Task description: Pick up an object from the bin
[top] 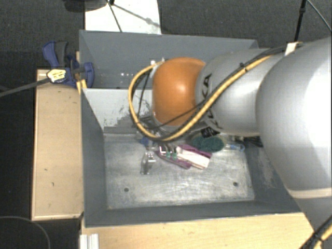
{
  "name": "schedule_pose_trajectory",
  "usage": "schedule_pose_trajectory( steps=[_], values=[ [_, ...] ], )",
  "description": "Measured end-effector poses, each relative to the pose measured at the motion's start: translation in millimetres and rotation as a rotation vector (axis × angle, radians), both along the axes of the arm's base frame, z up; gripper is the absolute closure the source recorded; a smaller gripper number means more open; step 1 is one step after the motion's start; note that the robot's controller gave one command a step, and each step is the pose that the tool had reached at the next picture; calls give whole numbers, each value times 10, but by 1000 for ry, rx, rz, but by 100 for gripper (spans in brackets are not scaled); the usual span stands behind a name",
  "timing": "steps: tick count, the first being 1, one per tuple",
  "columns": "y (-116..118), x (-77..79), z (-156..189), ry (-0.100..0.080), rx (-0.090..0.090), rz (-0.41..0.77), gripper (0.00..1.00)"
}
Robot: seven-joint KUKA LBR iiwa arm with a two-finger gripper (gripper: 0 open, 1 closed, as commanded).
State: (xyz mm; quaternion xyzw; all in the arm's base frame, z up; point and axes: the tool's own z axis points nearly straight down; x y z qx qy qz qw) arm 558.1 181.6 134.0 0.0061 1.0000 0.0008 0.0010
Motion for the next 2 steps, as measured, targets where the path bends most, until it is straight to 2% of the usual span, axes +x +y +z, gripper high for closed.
schedule_pose_trajectory(
  steps=[1,2],
  values=[
    [-652,108,-298,-7,1,61,0],
    [-893,-8,-521,-4,-5,-68,0]
  ],
)
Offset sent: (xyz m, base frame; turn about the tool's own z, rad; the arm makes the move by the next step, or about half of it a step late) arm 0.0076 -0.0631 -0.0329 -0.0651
